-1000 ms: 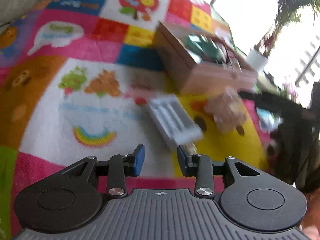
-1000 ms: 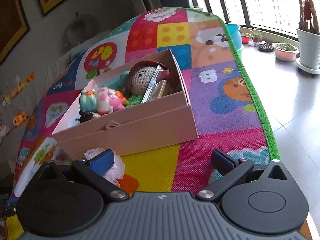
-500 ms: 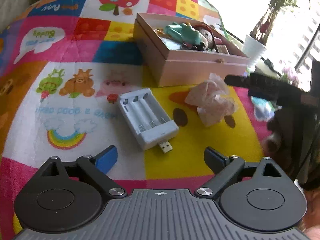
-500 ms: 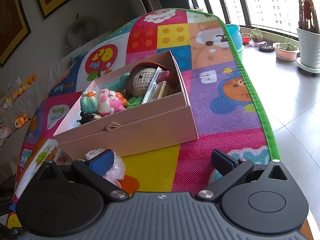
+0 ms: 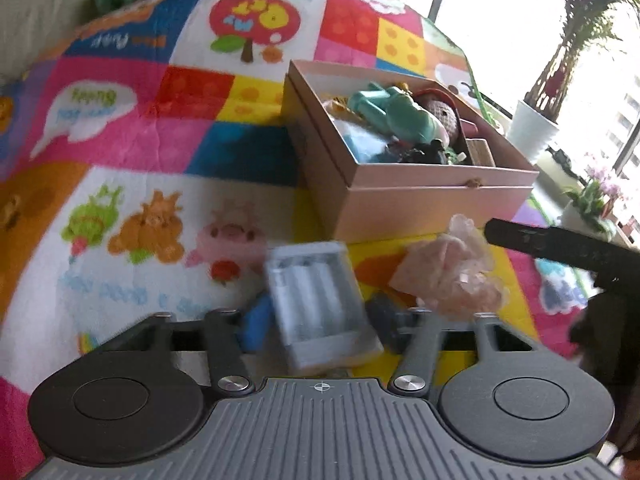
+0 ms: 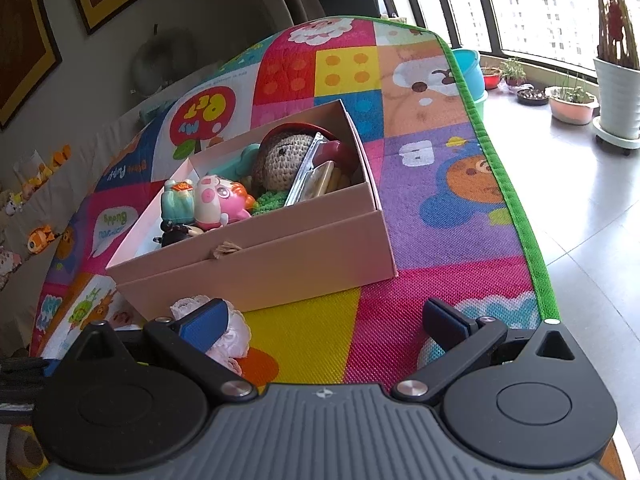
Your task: Organize objects
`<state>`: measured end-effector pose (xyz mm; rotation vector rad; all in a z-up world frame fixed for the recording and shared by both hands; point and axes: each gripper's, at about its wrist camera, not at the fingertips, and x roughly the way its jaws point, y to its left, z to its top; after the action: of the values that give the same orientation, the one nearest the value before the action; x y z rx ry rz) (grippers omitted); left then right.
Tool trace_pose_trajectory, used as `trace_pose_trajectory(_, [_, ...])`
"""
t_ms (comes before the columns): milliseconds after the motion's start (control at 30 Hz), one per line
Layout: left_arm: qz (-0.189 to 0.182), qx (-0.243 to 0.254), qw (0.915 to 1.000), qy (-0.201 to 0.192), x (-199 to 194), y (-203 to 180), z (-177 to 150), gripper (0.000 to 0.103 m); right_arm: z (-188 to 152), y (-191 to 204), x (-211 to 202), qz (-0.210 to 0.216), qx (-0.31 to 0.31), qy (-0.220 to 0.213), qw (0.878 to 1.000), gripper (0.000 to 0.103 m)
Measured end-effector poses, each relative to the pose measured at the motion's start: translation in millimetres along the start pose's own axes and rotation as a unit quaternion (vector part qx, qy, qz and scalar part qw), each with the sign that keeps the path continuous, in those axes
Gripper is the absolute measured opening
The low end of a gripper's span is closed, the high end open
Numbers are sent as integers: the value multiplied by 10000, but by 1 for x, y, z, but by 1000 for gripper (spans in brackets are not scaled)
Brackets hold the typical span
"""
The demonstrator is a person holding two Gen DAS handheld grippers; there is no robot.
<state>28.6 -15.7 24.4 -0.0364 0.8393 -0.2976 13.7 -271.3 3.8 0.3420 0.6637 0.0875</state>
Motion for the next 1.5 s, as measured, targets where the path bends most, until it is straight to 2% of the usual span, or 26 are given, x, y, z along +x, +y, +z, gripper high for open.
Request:
trace_pose_trajectory(133, [-167, 148, 9997, 48, -12, 8, -9, 54, -3, 7, -11, -27, -139, -63, 9999, 103])
trace_pose_trajectory(233, [-219, 297, 9993, 58, -21, 13, -20, 54, -15, 39, -27, 169, -919, -176, 9955, 103])
trace_pose_trajectory(333, [-262, 266, 9993, 63, -27, 19, -25, 54, -27, 77, -29, 220, -1757, -214, 9840, 102])
trace_pose_trajectory(400, [-309, 172, 9994, 42, -29, 24, -27, 54, -30, 95, -18, 361, -2009, -54, 9789, 93])
trace_pose_trajectory(567, [-345, 126, 9993, -13, -30, 26, -29, 54, -27, 111, 13, 165, -2168, 364, 9754, 37])
trace_pose_trajectory(667, [-361, 93, 9993, -41, -30, 27, -30, 54, -25, 111, 6, -45, -2375, 254, 9711, 25])
trace_pose_trajectory(733, [-366, 24, 9993, -54, -30, 28, -30, 54, -19, 104, -12, 1, -2316, 123, 9727, 23])
trace_pose_trajectory(800, [-359, -17, 9993, -60, -29, 28, -27, 54, -9, 95, -35, 252, -2037, -40, 9787, 23])
trace_pose_trajectory(867, [-498, -201, 9985, -93, -28, 32, -20, 54, 4, 84, -59, 364, -1753, -288, 9834, 23])
trace_pose_trajectory(967, [-852, -561, 9943, -300, -30, 39, 6, 54, 19, 67, -85, 307, -1460, -668, 9865, 23])
trace_pose_trajectory(1067, [-976, -582, 9911, -692, -34, 33, 43, 52, 27, 54, -96, 170, -1280, -885, 9877, 23])
trace_pose_trajectory(1100, [-945, -559, 9902, -862, -35, 30, 56, 8, 29, 50, -97, 125, -1233, -917, 9880, 23])
trace_pose_trajectory(1133, [-943, -522, 9892, -993, -33, 27, 67, 1, 29, 47, -96, 106, -1172, -929, 9887, 23])
trace_pose_trajectory(1167, [-959, -559, 9880, -1078, -30, 25, 79, 6, 29, 43, -95, 126, -1096, -922, 9896, 23])
trace_pose_trajectory(1267, [-1142, -793, 9835, -1155, -13, 21, 107, 6, 27, 39, -90, 146, -989, -854, 9913, 23])
trace_pose_trajectory(1333, [-1082, -1004, 9828, -1110, -3, 23, 115, 6, 22, 37, -88, 94, -1003, -822, 9915, 23])
trace_pose_trajectory(1433, [-1146, -907, 9846, -962, -3, 21, 105, 10, 13, 30, -88, 48, -1033, -730, 9920, 24])
trace_pose_trajectory(1500, [-999, -663, 9896, -789, -9, 15, 86, 11, 6, 26, -82, 45, -1024, -569, 9931, 24])
